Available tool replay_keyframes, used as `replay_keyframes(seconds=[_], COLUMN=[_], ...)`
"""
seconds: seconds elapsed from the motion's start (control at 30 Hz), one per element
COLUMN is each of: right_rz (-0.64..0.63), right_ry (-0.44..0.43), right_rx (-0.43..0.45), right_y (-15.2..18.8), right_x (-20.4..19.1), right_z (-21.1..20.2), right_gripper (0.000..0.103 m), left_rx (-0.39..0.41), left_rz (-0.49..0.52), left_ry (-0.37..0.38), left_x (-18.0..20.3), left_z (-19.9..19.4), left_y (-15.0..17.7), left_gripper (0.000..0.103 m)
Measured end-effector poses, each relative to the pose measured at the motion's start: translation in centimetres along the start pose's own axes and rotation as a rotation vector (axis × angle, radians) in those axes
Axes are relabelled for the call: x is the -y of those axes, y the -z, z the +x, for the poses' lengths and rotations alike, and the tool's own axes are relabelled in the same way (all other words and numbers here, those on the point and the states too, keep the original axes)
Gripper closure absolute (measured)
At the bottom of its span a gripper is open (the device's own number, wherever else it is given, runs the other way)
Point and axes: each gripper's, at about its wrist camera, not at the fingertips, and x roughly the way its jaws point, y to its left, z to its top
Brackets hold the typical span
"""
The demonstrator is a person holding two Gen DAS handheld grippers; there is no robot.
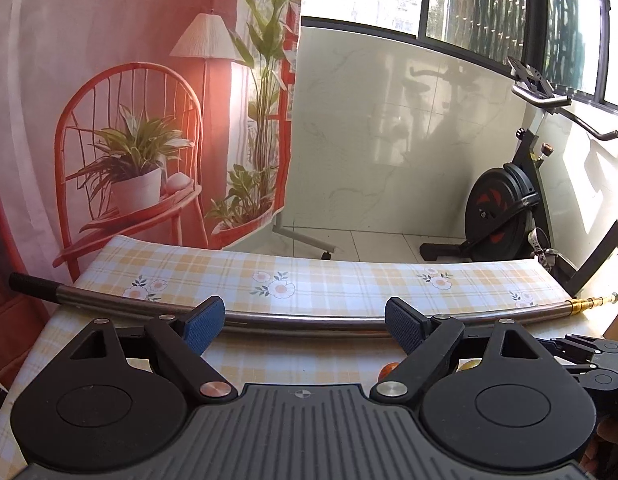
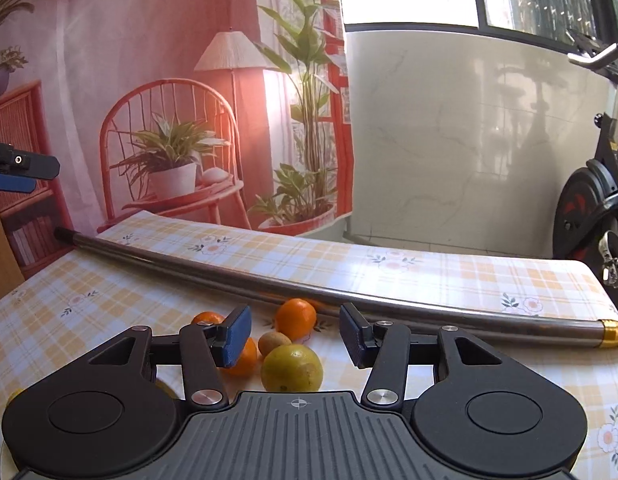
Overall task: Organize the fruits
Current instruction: 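Move both open grippers back to the remaining fruits by the rod, then close the right gripper around a green-yellow citrus and lift it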
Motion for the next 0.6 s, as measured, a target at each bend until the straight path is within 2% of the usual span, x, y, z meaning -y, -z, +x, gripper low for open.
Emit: replay_keyframes(seconds=[0.13,0.27,0.6], right_rz=[0.096,0.139,0.098], right_ry=[-0.015,-0.036,-0.113], right_rx=[-0.052,-0.099,-0.156], right_y=[0.9,1.8,2.8], right_x=[1.4,2.1,0.5], right_z=[2.3,4.0,5.5], right_gripper=[0.057,0.057,0.057], left_rx=[-0.05,-0.082,-0.142], left_rz=[0.0,0.008,-0.006], left_ry=[0.014,0.029,0.065], left_x=[-0.1,0.1,0.6], left_z=[1.5,2.6,4.7], left_y=[0.8,1.7,2.7], left_gripper=[0.014,0.014,0.014])
